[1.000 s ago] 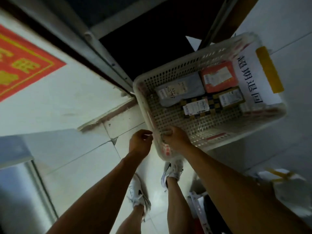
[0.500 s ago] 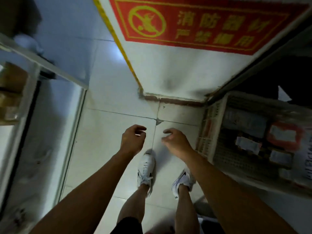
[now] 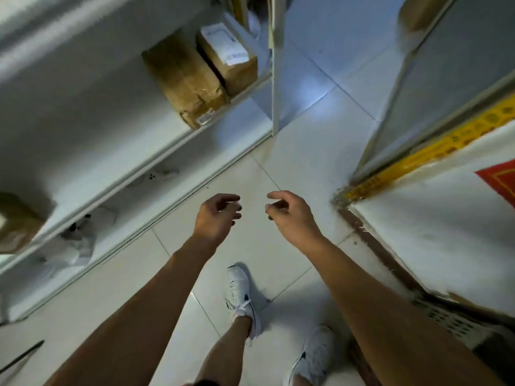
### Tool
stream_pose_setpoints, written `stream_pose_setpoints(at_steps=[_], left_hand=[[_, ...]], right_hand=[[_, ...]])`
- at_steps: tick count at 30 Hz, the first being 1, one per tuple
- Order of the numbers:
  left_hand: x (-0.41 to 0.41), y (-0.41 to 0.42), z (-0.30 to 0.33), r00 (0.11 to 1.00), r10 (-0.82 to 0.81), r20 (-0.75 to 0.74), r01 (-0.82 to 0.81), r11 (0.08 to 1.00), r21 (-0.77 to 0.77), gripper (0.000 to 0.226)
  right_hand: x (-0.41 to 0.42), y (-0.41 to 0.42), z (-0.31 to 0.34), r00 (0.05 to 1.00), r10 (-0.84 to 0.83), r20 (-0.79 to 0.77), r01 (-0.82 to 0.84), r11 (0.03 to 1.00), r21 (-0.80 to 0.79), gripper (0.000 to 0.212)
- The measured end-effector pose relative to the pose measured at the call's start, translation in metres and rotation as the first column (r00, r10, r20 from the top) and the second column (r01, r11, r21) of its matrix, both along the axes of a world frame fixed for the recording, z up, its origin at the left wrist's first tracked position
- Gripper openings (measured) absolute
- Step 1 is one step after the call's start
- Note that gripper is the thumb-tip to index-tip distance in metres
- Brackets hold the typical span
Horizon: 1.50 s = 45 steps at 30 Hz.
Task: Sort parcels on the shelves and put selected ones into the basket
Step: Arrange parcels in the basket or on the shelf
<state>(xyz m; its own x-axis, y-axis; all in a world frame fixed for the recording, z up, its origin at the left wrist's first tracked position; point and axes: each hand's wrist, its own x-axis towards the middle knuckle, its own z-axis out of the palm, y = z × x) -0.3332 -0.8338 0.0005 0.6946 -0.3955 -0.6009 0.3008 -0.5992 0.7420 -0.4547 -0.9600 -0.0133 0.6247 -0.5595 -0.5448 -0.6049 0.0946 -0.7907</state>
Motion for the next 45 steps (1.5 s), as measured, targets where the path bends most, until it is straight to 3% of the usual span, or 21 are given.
stream_pose_setpoints(at_steps=[4,7,10,15,17,20,25,29,31,33,34,35,36,37,39,41,45], left_hand=[[0.046,0.023,0.013,0.976,0.208,-0.06,-0.213,0.973,-0.094,0.02],[0.081,0.035,0.021,0.873,0.365,-0.323,-0.445,0.867,-0.222,0.035],[0.114,0.044,0.019,0.738,0.391,-0.55,-0.612,0.732,-0.299,0.05],[0.153,0.053,-0.003,0.614,0.438,-0.656,-0.744,0.6,-0.295,0.061],[0.163,0.057,-0.015,0.559,0.46,-0.689,-0.792,0.542,-0.281,0.063],[0.172,0.064,-0.04,0.444,0.482,-0.756,-0.869,0.436,-0.233,0.067],[0.174,0.075,-0.076,0.344,0.524,-0.779,-0.919,0.357,-0.166,0.067],[0.17,0.081,-0.083,0.307,0.547,-0.779,-0.932,0.337,-0.13,0.061],[0.171,0.081,-0.081,0.328,0.537,-0.778,-0.924,0.352,-0.147,0.057],[0.174,0.078,-0.08,0.423,0.529,-0.735,-0.877,0.442,-0.187,0.057],[0.177,0.073,-0.079,0.486,0.521,-0.701,-0.836,0.511,-0.2,0.06],[0.18,0.066,-0.078,0.544,0.493,-0.679,-0.789,0.576,-0.214,0.065],[0.183,0.057,-0.078,0.595,0.452,-0.664,-0.738,0.635,-0.229,0.072],[0.186,0.047,-0.078,0.637,0.399,-0.66,-0.684,0.687,-0.245,0.08],[0.19,0.025,-0.079,0.694,0.273,-0.667,-0.591,0.745,-0.309,0.084],[0.189,0.008,-0.084,0.725,0.211,-0.656,-0.553,0.747,-0.37,0.076],[0.19,0.009,-0.087,0.768,0.213,-0.604,-0.508,0.777,-0.372,0.059]], right_hand=[[0.063,0.012,0.008,0.992,0.12,0.05,-0.12,0.993,-0.002,0.025],[0.11,0.018,0.016,0.98,0.182,0.077,-0.178,0.982,-0.058,0.028],[0.158,0.017,0.017,0.979,0.191,0.073,-0.177,0.971,-0.162,0.035],[0.235,-0.009,-0.003,0.978,0.2,-0.056,-0.196,0.802,-0.565,0.078],[0.268,-0.024,-0.014,0.975,0.184,-0.125,-0.222,0.772,-0.595,0.101],[0.312,-0.033,-0.04,0.97,0.161,-0.18,-0.231,0.837,-0.496,0.116],[0.342,-0.026,-0.082,0.997,-0.062,0.05,0.078,0.883,-0.463,0.093],[0.328,-0.032,-0.086,0.971,-0.082,0.224,0.179,0.872,-0.455,0.072],[0.312,-0.029,-0.076,0.967,-0.059,0.248,0.161,0.897,-0.412,0.061],[0.288,-0.025,-0.068,0.965,-0.068,0.254,0.155,0.928,-0.34,0.055],[0.273,-0.024,-0.063,0.954,-0.102,0.281,0.17,0.959,-0.229,0.055],[0.258,-0.024,-0.058,0.932,-0.184,0.313,0.201,0.979,-0.022,0.059],[0.243,-0.022,-0.053,0.906,-0.29,0.307,0.217,0.943,0.251,0.063],[0.228,-0.018,-0.051,0.892,-0.361,0.272,0.188,0.844,0.502,0.066],[0.202,-0.006,-0.054,0.92,-0.339,0.194,0.07,0.631,0.773,0.075],[0.187,0.003,-0.06,0.952,-0.24,0.192,-0.04,0.521,0.852,0.078],[0.182,-0.014,-0.074,0.979,-0.029,0.202,-0.166,0.463,0.87,0.092]])
